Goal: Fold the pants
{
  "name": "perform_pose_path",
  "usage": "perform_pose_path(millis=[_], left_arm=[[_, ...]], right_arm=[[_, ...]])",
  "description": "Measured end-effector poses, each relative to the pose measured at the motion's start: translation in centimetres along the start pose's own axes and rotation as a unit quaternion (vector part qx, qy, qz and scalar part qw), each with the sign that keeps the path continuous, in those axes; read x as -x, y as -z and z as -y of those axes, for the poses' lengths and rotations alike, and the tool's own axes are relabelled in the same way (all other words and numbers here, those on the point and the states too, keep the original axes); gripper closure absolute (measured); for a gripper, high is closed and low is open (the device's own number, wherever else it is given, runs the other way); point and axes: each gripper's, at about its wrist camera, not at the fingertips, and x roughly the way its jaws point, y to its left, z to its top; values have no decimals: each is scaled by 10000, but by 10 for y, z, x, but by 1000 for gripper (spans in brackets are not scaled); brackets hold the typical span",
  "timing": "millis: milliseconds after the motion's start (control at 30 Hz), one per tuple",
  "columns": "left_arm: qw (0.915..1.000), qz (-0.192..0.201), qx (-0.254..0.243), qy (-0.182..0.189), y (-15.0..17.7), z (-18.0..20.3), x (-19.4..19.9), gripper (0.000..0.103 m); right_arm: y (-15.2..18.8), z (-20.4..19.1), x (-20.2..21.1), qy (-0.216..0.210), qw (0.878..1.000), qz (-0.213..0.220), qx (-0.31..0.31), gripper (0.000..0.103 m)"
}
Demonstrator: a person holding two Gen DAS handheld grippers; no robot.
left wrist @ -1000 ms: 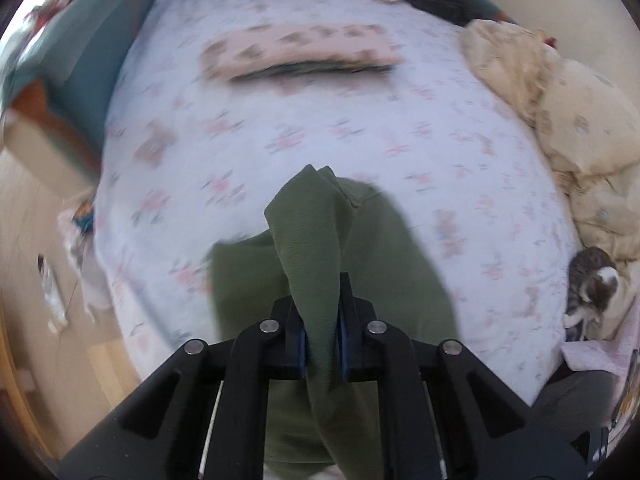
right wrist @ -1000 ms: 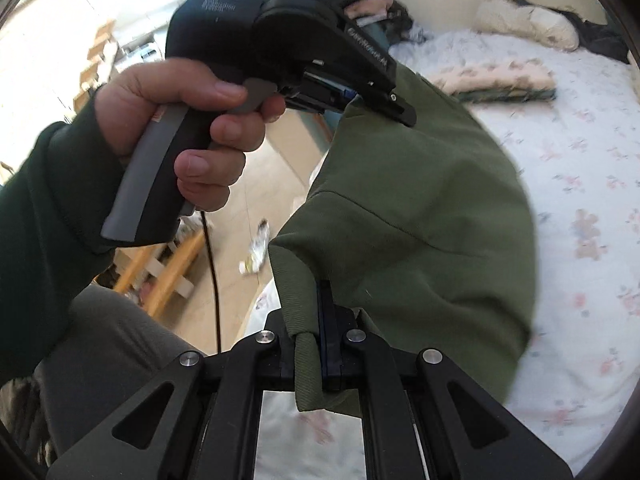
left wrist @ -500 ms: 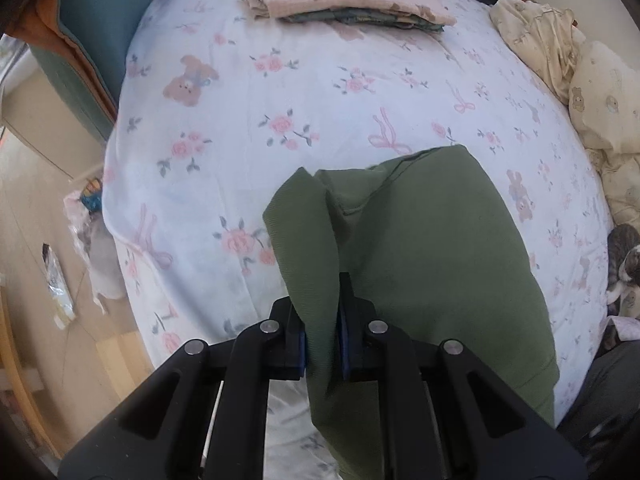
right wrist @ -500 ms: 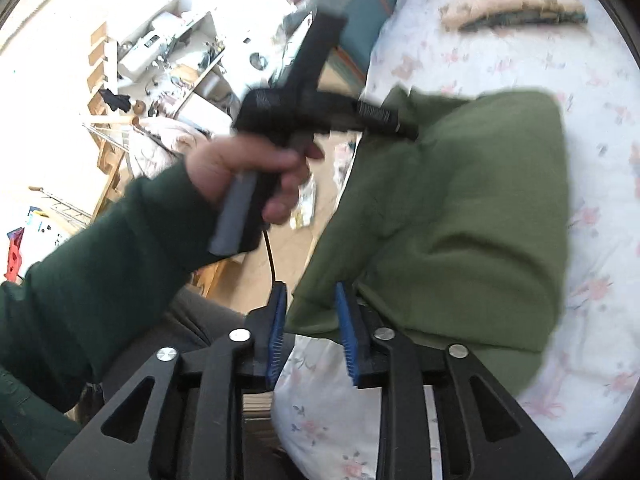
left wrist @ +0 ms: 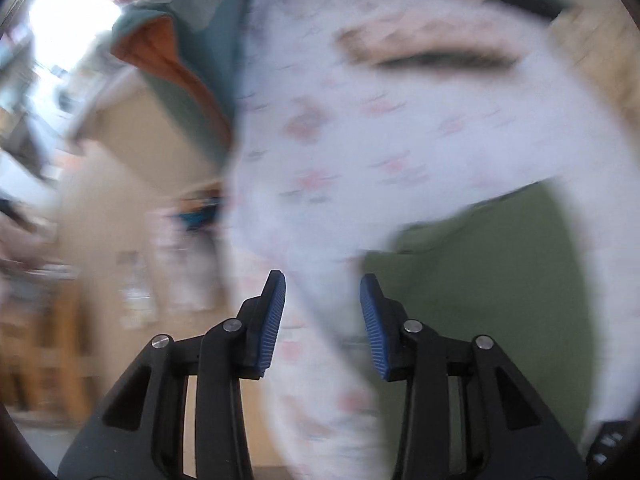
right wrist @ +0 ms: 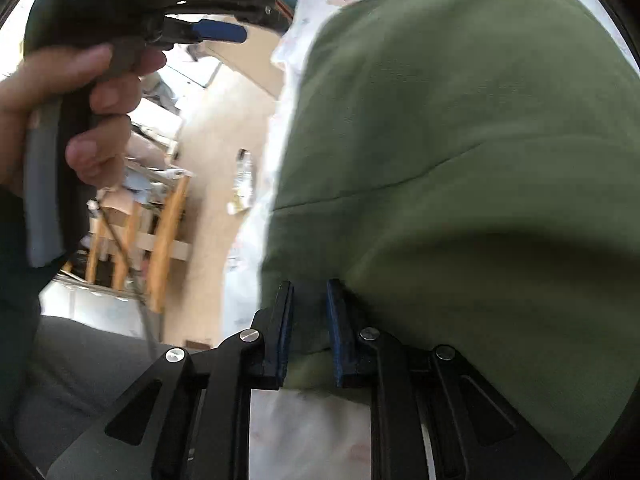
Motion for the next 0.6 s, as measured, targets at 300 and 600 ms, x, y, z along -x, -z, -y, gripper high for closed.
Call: perform_pose_path(millis=[300, 600], left_arm=[[9848, -1359, -1079, -120, 38, 38, -64, 69], [9851, -1477, -833, -295, 29, 33, -72, 68]], right_arm=[[15, 20, 127, -564, 9895, 1260, -425, 59], [72, 130, 93, -521, 9451, 1545, -2833, 14]])
